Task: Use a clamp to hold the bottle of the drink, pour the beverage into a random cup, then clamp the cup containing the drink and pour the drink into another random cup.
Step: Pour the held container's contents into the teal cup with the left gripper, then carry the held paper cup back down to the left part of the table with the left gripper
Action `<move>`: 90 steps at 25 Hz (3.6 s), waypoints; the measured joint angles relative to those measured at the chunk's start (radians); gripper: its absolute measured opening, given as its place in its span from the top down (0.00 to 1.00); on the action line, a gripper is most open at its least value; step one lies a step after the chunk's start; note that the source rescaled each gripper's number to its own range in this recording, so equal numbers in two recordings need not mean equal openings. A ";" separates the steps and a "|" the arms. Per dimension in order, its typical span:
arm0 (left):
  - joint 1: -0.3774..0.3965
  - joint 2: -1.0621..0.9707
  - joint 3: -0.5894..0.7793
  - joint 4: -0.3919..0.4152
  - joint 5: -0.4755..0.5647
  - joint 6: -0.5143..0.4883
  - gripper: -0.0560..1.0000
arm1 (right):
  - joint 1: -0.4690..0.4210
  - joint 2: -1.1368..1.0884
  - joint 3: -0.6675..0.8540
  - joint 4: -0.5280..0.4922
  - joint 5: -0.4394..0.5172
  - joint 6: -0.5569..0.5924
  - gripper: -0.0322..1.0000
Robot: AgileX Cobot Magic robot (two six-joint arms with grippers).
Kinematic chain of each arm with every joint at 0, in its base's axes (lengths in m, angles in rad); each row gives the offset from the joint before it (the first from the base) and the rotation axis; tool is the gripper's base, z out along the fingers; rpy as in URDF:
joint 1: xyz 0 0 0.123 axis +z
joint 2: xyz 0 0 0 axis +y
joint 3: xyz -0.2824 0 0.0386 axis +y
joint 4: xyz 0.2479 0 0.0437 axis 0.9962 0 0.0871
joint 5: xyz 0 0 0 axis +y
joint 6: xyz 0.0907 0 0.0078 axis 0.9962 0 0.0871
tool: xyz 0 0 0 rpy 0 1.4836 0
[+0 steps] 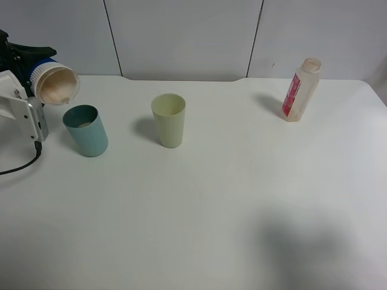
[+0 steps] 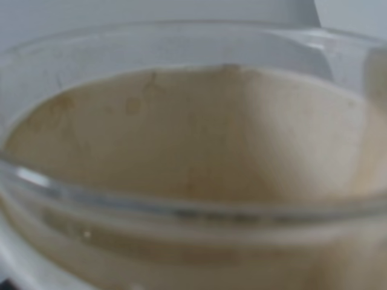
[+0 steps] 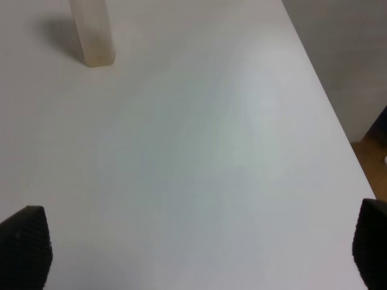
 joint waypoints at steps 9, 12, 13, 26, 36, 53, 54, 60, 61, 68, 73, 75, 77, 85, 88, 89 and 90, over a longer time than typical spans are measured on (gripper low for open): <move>0.000 0.000 0.000 0.000 0.000 -0.079 0.94 | 0.000 0.000 0.000 0.000 0.000 0.000 0.00; 0.000 0.000 0.000 0.000 0.000 -0.165 0.94 | 0.000 0.000 0.000 0.000 0.000 0.000 0.00; 0.000 0.000 0.000 0.000 0.000 -0.189 0.94 | 0.000 0.000 0.000 0.000 0.000 0.000 0.00; 0.000 0.000 0.000 0.012 0.000 -0.834 0.94 | 0.000 0.000 0.000 0.000 0.000 0.000 0.00; 0.000 0.000 0.000 0.020 0.000 -1.384 0.94 | 0.000 0.000 0.000 0.000 0.000 0.000 0.00; 0.000 0.000 0.000 -0.226 0.000 -1.556 0.94 | 0.000 0.000 0.000 0.000 0.000 0.000 0.00; 0.000 0.000 0.000 -0.226 0.000 -1.556 0.94 | 0.000 0.000 0.000 0.000 0.000 0.000 0.00; 0.000 0.040 0.000 -0.362 0.000 -1.521 0.94 | 0.000 0.000 0.000 0.000 0.000 0.000 0.00; 0.000 0.049 0.000 -0.377 0.000 -1.509 0.94 | 0.000 0.000 0.000 0.000 0.000 0.000 0.00; 0.000 0.110 0.000 -0.421 0.000 -1.450 0.94 | 0.000 0.000 0.000 0.000 0.000 0.000 0.00; 0.000 0.194 -0.002 -0.434 0.000 -1.445 0.94 | 0.000 0.000 0.000 0.000 0.000 0.000 0.00; 0.000 0.206 -0.002 -0.434 0.000 -1.444 0.94 | 0.000 0.000 0.000 0.000 0.000 0.000 0.00; 0.000 0.232 -0.002 -0.438 0.000 -1.443 0.94 | 0.000 0.000 0.000 0.000 0.000 0.000 0.00; 0.000 0.300 -0.002 -0.474 0.000 -1.430 0.94 | 0.000 0.000 0.000 0.000 0.000 0.000 0.00; 0.000 0.300 -0.002 -0.485 0.000 -1.410 0.94 | 0.000 0.000 0.000 0.000 0.000 0.000 0.00; 0.000 0.300 -0.003 -0.489 0.000 -1.403 0.94 | 0.000 0.000 0.000 0.000 0.000 0.000 0.00; 0.000 0.300 -0.005 -0.492 0.000 -1.401 0.94 | 0.000 0.000 0.000 0.000 0.000 0.000 0.00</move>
